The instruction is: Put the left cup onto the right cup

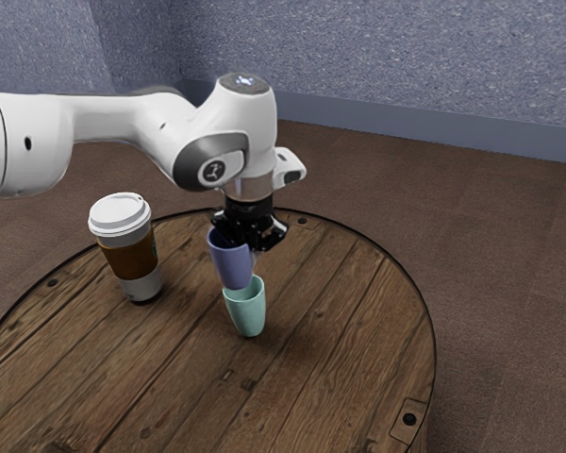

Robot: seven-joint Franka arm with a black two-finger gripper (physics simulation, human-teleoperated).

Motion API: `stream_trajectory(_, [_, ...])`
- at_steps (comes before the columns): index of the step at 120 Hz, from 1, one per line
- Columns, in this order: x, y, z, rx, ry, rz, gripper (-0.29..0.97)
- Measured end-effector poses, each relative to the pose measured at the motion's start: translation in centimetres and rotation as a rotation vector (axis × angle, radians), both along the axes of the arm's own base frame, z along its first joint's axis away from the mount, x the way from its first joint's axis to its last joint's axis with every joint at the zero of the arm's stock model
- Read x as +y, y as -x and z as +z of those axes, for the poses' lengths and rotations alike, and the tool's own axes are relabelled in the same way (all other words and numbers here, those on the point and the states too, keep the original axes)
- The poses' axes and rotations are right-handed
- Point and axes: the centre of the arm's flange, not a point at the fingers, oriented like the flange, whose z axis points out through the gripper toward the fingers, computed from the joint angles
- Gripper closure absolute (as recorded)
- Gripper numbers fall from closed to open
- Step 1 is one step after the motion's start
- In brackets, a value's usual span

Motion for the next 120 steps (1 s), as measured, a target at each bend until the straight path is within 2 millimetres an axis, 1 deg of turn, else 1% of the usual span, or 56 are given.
stream_trajectory(49, [0.0, -1.3, -2.6, -0.022, 0.001, 0.029, 0.78])
stream_trajectory(72, [0.5, -1.8, -4.5, -0.012, 0.009, 0.050, 0.78])
stream_trajectory(87, [1.2, -2.2, -5.9, -0.002, 0.013, 0.068, 0.78])
stream_trajectory(107, [1.3, -2.4, -6.3, -0.008, 0.023, 0.074, 0.42])
stream_trajectory(114, [1.3, -2.5, -6.0, -0.015, 0.025, 0.075, 0.32])
stream_trajectory(120, [1.2, -2.4, -5.3, -0.028, 0.026, 0.074, 0.25])
